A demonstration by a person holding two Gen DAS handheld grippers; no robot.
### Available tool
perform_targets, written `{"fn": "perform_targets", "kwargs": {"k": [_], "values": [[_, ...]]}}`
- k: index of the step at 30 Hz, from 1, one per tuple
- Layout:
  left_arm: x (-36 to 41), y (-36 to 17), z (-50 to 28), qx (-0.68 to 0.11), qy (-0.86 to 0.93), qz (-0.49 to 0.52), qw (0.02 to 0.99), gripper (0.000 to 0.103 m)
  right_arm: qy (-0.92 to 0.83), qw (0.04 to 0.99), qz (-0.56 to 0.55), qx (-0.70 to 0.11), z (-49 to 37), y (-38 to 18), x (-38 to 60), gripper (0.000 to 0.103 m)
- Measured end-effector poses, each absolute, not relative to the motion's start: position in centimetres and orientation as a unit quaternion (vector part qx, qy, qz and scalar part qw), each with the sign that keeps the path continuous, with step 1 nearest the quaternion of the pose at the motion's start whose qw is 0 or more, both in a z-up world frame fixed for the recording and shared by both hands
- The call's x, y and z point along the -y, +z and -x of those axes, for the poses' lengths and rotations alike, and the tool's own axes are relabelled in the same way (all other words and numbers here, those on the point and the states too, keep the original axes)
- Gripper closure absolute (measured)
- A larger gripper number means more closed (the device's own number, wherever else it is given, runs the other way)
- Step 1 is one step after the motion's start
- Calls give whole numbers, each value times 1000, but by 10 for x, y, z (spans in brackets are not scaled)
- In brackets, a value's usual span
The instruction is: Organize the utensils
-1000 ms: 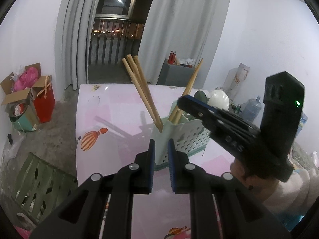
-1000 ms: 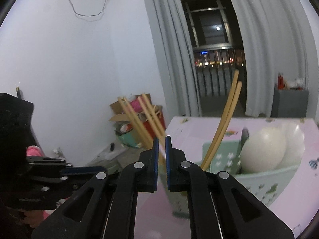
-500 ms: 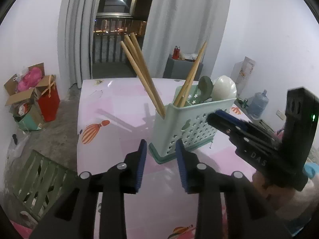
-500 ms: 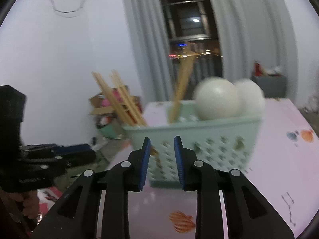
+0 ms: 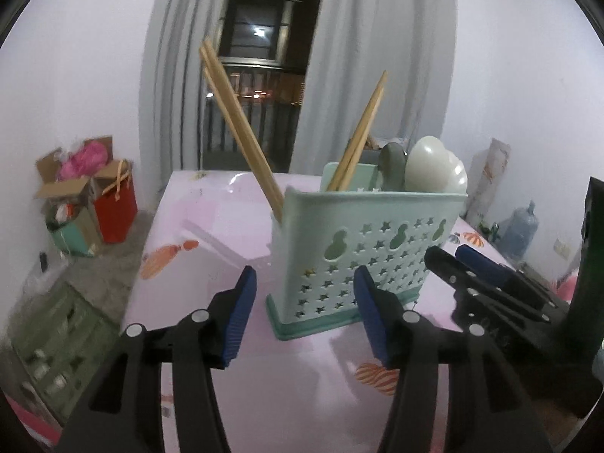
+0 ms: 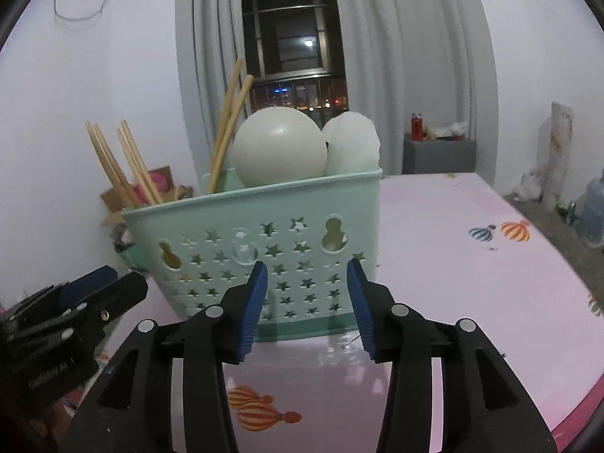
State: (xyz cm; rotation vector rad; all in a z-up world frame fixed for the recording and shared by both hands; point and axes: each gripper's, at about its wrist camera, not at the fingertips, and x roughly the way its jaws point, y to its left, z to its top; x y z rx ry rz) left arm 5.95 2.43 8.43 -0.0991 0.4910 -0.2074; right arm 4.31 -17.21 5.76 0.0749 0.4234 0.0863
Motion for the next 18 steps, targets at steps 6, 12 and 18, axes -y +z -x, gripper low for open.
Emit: {"fn": "perform_targets", "kwargs": {"k": [6, 12, 18], "values": [[-14, 68, -55, -241, -105, 33, 964, 40, 25, 982, -23, -186, -25, 55, 171, 51], [-19, 67, -47, -221, -81, 38, 971, 27, 14, 986, 3, -168, -13, 54, 169, 40], [-8, 65, -29, -186, -76, 10, 980, 16, -13, 988, -15, -156, -12, 48, 187, 27]]}}
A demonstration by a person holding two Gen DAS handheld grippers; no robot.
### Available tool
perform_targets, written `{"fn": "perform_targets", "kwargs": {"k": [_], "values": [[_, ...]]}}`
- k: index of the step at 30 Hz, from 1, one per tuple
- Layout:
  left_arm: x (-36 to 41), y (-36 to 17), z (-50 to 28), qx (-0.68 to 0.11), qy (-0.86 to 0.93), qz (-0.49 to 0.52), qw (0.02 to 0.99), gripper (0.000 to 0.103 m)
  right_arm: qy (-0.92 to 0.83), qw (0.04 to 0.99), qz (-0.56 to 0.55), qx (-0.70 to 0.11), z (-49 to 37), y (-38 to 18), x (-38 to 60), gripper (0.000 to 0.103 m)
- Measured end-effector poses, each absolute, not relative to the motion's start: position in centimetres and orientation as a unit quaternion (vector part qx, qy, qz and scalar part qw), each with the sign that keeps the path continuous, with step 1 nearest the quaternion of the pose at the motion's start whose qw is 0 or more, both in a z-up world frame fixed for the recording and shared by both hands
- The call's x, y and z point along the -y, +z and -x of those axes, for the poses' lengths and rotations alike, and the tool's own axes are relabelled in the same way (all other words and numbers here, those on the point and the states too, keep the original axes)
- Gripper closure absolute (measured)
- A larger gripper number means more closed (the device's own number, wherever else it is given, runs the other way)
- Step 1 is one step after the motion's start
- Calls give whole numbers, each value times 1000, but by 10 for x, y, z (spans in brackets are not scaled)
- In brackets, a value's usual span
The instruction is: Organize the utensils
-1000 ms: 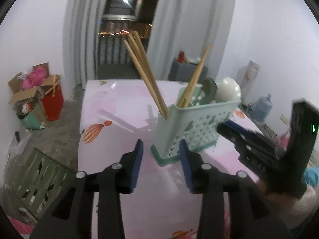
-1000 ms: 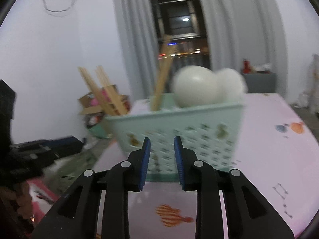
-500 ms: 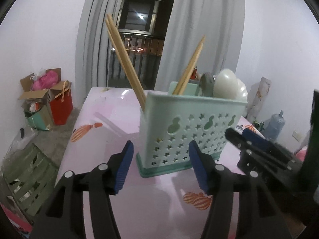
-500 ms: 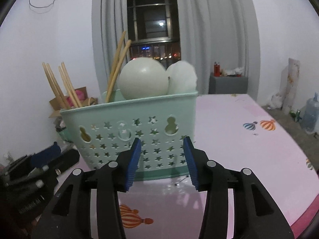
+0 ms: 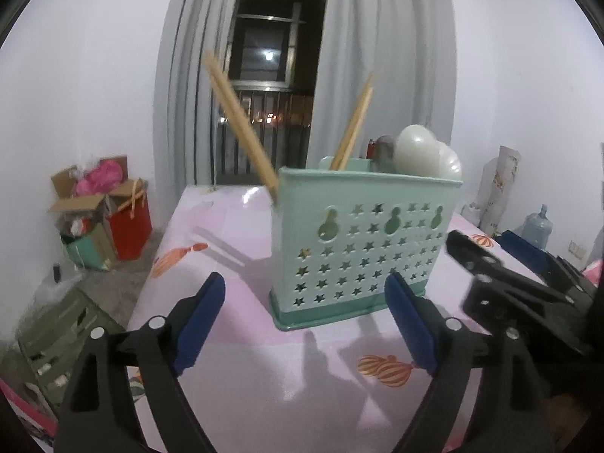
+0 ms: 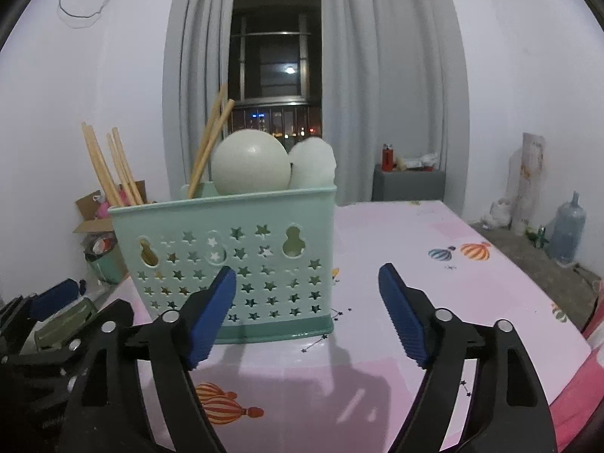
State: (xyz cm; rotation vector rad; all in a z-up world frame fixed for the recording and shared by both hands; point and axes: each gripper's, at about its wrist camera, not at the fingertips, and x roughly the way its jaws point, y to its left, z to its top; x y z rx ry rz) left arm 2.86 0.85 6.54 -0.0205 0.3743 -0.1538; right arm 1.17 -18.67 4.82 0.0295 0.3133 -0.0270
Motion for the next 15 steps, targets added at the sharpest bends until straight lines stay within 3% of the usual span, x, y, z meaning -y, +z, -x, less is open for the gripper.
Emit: {"fn": "perform_targets", "kwargs": {"k": [8, 15], "values": [[-6, 70, -15, -147, -62, -1, 987, 5, -43, 989, -14, -137, -2, 48, 189, 9], [-7, 68, -17, -145, -22, -6, 989, 5, -52, 990, -8, -129, -1, 48, 189, 8]]}}
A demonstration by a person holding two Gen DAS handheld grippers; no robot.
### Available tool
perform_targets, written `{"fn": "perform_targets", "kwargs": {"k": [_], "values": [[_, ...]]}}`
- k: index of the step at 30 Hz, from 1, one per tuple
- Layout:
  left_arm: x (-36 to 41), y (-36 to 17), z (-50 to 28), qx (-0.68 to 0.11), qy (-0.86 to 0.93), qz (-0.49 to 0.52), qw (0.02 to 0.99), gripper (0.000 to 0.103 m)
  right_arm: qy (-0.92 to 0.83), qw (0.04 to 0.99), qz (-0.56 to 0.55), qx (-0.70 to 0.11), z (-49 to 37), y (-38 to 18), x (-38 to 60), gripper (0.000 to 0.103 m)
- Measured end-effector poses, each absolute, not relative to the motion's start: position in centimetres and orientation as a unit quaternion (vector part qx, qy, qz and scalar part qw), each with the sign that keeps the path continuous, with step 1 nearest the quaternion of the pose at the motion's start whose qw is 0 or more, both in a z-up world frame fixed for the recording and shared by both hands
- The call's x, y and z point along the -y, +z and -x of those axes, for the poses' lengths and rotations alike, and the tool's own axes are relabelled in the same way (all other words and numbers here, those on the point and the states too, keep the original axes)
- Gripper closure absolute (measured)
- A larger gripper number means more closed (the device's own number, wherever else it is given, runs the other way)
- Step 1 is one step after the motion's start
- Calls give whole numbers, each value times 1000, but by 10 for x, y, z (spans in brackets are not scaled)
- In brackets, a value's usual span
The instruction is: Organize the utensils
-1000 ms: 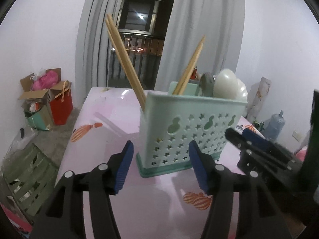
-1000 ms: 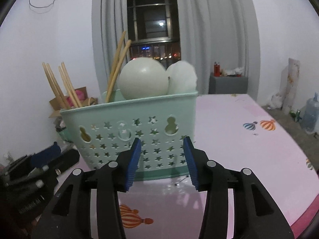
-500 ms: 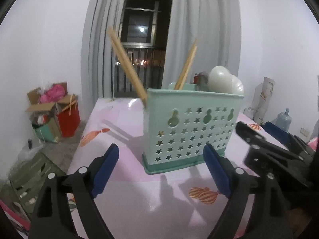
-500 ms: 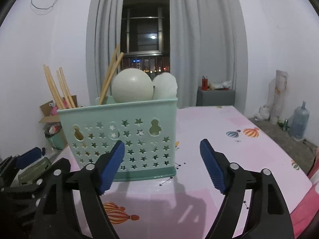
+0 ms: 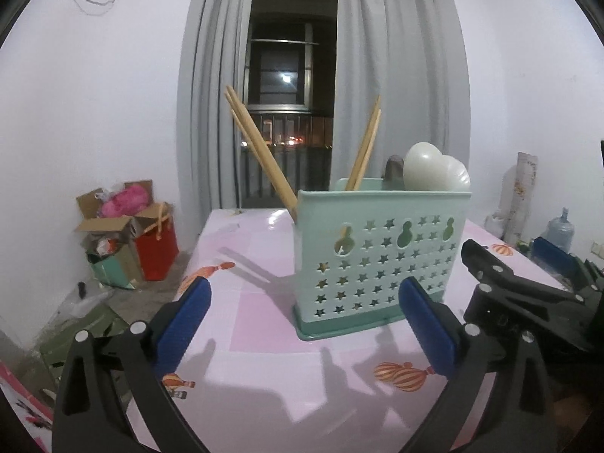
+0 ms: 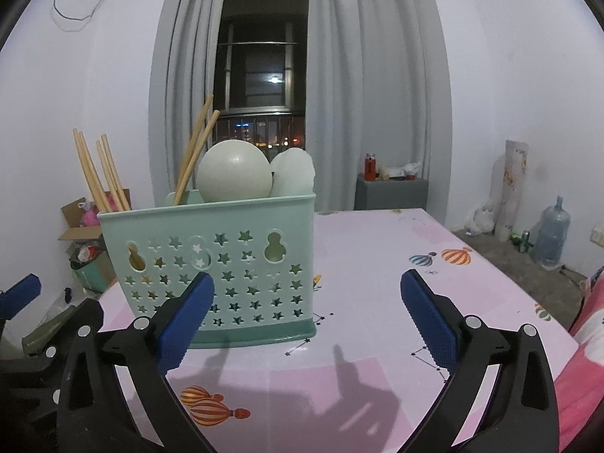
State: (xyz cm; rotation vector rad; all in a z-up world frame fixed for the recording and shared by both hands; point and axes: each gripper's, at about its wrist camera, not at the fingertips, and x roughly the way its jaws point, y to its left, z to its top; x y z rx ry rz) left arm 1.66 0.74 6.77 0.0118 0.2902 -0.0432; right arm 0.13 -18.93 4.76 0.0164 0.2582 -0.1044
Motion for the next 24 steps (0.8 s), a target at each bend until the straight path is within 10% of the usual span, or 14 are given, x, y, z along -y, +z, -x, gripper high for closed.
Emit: {"fn": "perform_targets", "kwargs": {"k": [24], "values": [[-12, 67, -11, -135, -27, 5, 990, 5, -58, 994, -1, -88, 14, 56, 188, 8]]}}
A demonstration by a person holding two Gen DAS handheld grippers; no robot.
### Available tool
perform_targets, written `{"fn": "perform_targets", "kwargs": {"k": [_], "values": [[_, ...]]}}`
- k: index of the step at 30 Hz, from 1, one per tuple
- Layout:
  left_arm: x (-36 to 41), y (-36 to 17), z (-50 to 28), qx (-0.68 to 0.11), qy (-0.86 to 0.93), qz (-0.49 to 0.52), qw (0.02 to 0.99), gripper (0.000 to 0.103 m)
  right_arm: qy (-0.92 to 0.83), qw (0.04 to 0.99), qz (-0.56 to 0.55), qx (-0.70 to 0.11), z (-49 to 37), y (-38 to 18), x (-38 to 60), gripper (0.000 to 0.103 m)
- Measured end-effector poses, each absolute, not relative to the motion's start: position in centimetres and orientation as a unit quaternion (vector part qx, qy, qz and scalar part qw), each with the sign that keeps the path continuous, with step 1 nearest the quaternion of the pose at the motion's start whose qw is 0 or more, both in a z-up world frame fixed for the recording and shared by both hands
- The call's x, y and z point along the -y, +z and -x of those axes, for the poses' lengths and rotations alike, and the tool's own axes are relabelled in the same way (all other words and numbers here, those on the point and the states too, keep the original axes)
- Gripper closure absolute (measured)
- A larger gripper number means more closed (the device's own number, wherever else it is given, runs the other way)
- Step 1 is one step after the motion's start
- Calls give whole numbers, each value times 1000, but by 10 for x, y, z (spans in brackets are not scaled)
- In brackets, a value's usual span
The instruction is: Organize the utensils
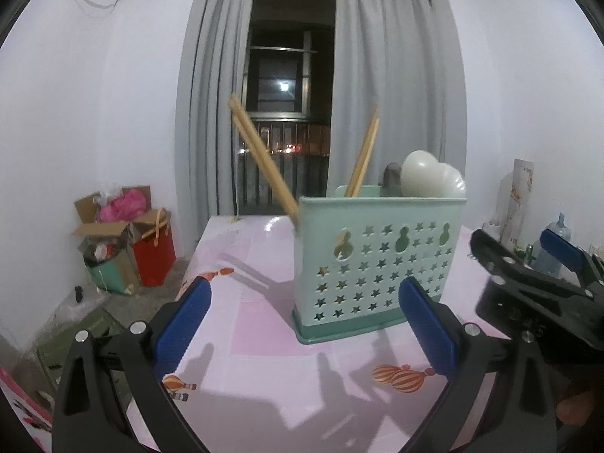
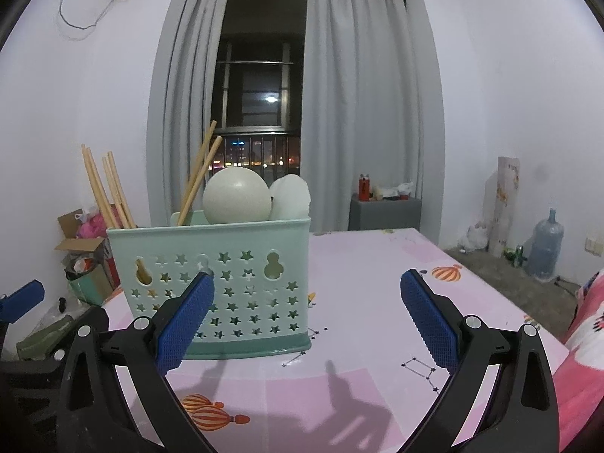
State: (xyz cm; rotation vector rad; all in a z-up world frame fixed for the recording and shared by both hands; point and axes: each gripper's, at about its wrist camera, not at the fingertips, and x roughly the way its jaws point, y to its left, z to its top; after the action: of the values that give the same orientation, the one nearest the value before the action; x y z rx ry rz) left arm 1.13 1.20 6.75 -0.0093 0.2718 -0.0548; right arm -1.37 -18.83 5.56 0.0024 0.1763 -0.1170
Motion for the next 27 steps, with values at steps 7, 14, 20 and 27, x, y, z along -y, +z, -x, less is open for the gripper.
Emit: {"fn": "perform_targets", "kwargs": {"k": [7, 14, 20, 27], "values": [[-3, 64, -11, -126, -30, -26, 991, 5, -60, 993, -26, -98, 8, 54, 196, 8], [17, 59, -9, -116, -46, -77, 989, 5, -39, 996, 7, -74, 15, 55, 179, 8], [12, 58, -12, -122, -42, -69, 989, 5, -22, 998, 47, -36, 29, 57, 160, 8], [13, 60, -7, -114, -32, -70, 990, 5, -27, 998, 36, -36, 26, 57, 164, 8]]}}
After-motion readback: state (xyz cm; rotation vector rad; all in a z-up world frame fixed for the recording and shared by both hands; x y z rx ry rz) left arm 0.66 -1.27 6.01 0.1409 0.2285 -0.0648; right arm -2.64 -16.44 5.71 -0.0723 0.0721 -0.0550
